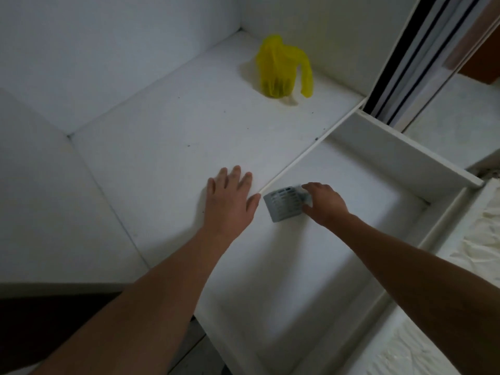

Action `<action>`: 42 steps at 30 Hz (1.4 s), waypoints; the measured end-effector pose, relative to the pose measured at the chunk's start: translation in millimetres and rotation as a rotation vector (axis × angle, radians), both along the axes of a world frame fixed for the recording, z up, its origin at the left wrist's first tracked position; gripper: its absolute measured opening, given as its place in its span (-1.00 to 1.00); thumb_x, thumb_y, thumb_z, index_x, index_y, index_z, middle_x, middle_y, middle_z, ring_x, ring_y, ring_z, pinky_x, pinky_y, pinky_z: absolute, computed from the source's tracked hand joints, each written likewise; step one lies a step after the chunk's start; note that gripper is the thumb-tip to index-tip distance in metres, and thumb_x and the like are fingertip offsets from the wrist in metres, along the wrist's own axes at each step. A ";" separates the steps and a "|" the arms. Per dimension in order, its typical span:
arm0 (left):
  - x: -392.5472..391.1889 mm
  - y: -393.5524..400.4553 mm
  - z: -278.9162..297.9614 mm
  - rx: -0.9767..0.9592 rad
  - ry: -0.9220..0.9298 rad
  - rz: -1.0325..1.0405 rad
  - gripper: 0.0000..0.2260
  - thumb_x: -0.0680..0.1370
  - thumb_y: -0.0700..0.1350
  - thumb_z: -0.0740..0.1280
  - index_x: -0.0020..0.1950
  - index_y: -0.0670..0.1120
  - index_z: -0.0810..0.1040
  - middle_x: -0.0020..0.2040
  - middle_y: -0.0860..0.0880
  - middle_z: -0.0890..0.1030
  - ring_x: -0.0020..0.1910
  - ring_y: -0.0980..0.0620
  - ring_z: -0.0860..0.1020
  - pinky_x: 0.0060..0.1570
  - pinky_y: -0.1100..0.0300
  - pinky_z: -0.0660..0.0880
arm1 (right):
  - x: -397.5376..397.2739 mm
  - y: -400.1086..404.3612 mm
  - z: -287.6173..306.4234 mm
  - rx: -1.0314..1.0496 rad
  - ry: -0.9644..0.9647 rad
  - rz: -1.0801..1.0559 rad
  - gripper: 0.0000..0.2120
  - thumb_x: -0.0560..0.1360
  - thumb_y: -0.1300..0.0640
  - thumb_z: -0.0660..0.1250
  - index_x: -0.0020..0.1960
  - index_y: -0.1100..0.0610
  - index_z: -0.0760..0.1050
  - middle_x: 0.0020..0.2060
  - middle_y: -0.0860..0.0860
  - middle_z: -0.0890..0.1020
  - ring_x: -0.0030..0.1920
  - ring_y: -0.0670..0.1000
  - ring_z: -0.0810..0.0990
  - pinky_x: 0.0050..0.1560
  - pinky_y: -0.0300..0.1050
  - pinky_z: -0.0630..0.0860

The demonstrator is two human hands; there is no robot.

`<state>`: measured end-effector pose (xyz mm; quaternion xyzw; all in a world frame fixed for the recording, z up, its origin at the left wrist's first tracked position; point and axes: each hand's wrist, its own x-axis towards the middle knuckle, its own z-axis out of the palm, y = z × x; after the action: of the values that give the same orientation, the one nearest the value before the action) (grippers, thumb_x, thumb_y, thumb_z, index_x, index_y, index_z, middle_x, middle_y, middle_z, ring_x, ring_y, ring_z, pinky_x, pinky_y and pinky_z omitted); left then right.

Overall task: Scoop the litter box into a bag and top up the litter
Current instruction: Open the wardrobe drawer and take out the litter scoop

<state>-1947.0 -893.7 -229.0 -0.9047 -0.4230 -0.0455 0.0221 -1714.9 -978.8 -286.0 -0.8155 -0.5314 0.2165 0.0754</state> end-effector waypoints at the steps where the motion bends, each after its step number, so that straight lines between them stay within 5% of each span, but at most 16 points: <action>1: -0.1 0.4 -0.9 0.011 0.003 -0.005 -0.48 0.59 0.17 0.04 0.40 -0.08 0.45 0.41 -0.18 0.44 0.38 -0.28 0.38 0.29 -0.24 0.35 | 1.1 6.3 -4.3 -0.001 -0.016 0.019 -0.58 0.53 0.04 0.29 0.37 0.05 0.40 0.29 0.04 0.51 0.26 0.11 0.46 0.22 0.01 0.42; 13: -1.5 1.9 -2.5 0.043 0.005 -0.022 -0.50 0.61 0.16 0.05 0.40 -0.10 0.44 0.41 -0.19 0.43 0.37 -0.29 0.38 0.28 -0.24 0.37 | 12.0 18.4 -31.9 -0.018 -0.159 0.119 -0.62 0.54 0.20 0.23 0.35 0.08 0.44 0.26 0.07 0.53 0.27 0.13 0.44 0.23 0.01 0.39; 21: -1.3 1.8 -4.1 0.048 0.018 -0.017 -0.51 0.62 0.16 0.05 0.41 -0.09 0.42 0.42 -0.18 0.42 0.39 -0.28 0.37 0.29 -0.23 0.36 | 14.3 7.5 -44.7 -0.022 -0.268 0.173 -0.85 0.52 0.17 0.26 0.08 0.14 0.49 0.01 0.07 0.56 0.02 0.10 0.49 -0.04 -0.09 0.38; 29: -1.2 2.3 -4.0 0.032 0.013 -0.015 -0.50 0.61 0.17 0.04 0.41 -0.09 0.42 0.42 -0.17 0.41 0.39 -0.28 0.36 0.30 -0.24 0.36 | 7.2 -0.1 -43.9 -0.009 -0.182 0.138 -0.84 0.51 0.25 0.25 0.09 0.20 0.44 0.03 0.12 0.51 0.00 0.15 0.50 -0.15 -0.09 0.34; 36: -1.0 1.9 -3.3 0.011 0.023 -0.017 -0.50 0.62 0.17 0.04 0.42 -0.09 0.41 0.43 -0.18 0.41 0.41 -0.28 0.35 0.30 -0.25 0.35 | 3.7 -9.6 -41.9 -0.039 -0.081 0.017 -0.83 0.54 0.26 0.17 0.12 0.22 0.38 0.05 0.16 0.52 0.04 0.16 0.48 -0.06 -0.02 0.43; 42: -1.1 3.0 -0.6 -0.011 0.046 -0.022 -0.47 0.61 0.18 -0.03 0.43 -0.10 0.39 0.44 -0.19 0.39 0.41 -0.29 0.34 0.30 -0.26 0.34 | 0.6 -19.4 -25.8 -0.004 -0.061 -0.043 -0.86 0.58 0.21 0.10 0.11 0.19 0.34 0.01 0.15 0.51 -0.12 0.12 0.48 -0.19 -0.04 0.37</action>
<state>-1948.1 -890.6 -229.6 -0.9102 -0.4128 -0.0225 0.0265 -1714.3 -998.2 -311.8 -0.8330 -0.5156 0.1908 0.0622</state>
